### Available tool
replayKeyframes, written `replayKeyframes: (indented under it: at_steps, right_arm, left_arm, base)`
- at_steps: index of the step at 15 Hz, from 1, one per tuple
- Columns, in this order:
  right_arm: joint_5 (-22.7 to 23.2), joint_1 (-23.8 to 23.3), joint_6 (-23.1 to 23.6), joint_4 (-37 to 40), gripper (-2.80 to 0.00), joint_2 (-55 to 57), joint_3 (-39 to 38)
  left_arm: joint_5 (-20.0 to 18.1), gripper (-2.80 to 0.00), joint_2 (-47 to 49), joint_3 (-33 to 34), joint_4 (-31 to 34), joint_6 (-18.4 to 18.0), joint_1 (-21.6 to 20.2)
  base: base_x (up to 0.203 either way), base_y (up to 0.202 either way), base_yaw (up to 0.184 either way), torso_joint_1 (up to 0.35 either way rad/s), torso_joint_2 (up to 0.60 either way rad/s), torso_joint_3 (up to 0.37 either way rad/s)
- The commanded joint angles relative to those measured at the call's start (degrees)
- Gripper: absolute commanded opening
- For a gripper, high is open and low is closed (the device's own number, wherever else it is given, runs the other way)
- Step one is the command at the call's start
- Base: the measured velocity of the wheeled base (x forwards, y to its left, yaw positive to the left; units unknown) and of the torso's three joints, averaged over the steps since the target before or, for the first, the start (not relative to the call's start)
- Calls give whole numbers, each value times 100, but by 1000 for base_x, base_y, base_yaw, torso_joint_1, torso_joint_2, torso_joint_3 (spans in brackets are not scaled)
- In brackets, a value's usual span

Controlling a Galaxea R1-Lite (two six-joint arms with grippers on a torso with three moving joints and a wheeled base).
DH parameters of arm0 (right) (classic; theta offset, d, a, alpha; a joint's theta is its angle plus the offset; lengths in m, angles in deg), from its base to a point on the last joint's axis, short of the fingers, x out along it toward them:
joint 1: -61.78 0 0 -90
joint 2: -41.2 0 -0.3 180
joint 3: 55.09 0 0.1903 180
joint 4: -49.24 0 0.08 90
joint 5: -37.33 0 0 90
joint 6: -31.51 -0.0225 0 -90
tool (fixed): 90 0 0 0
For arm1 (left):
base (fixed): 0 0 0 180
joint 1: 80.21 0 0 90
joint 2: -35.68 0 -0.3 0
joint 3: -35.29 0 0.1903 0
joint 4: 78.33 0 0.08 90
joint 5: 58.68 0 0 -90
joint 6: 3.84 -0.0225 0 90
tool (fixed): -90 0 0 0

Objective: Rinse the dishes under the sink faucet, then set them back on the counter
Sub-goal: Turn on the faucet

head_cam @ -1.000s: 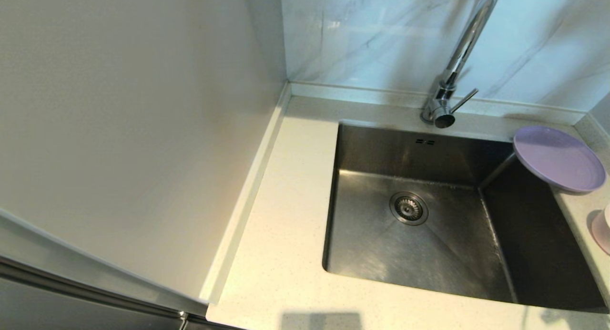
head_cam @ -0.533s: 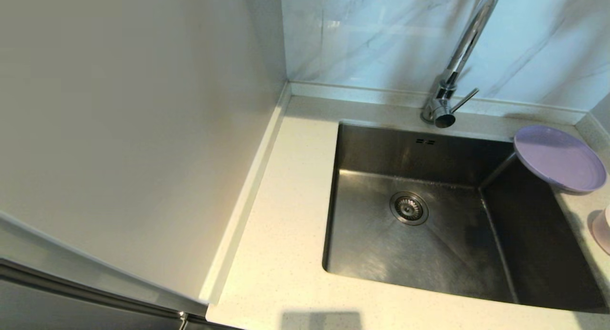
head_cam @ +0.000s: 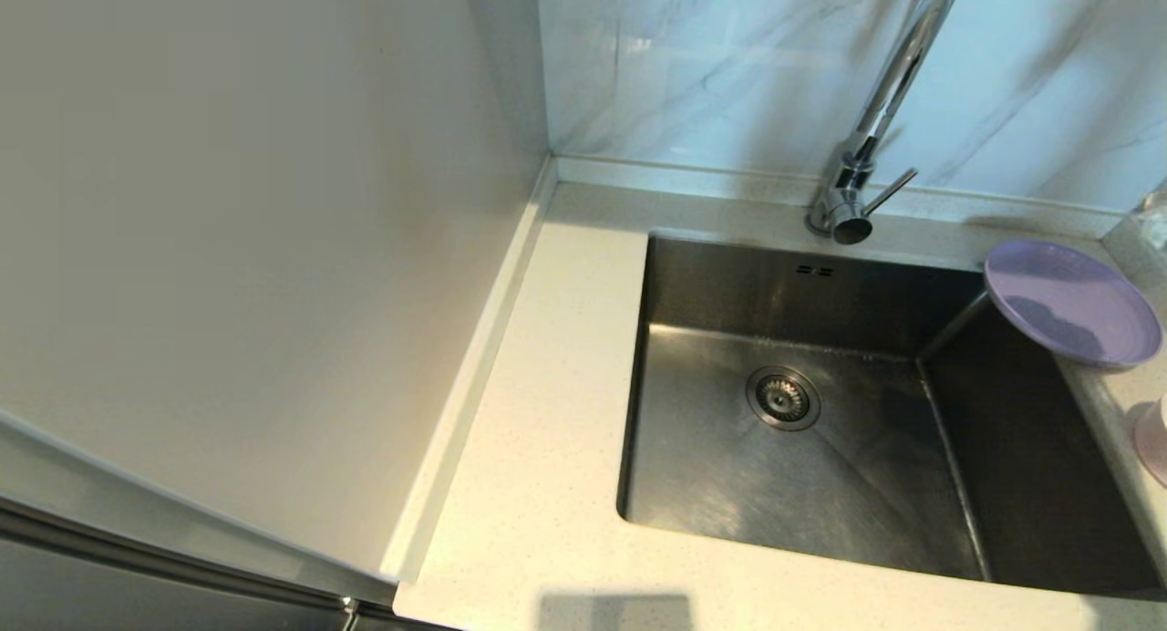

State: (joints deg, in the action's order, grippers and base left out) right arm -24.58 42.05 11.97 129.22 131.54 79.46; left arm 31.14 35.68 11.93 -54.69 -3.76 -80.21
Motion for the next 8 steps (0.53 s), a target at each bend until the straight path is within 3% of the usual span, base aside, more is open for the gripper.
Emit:
replayKeyframes:
  at_steps: [1, 6, 8]
  right_arm:
    - [90, -9, 408, 74, -280, 414, 140]
    - [71, 36, 463, 280, -280, 618, 163]
    - [149, 39, 1032, 619, -280, 698, 156]
  left_arm:
    - [1, -280, 0, 0, 0, 1, 0]
    - [1, -280, 0, 0, 0, 1, 0]
    - [1, -280, 0, 0, 0, 1, 0]
  base:
    - [0, 0, 0, 0, 0, 0]
    - [0, 0, 0, 0, 0, 0]
    - [0, 0, 0, 0, 0, 0]
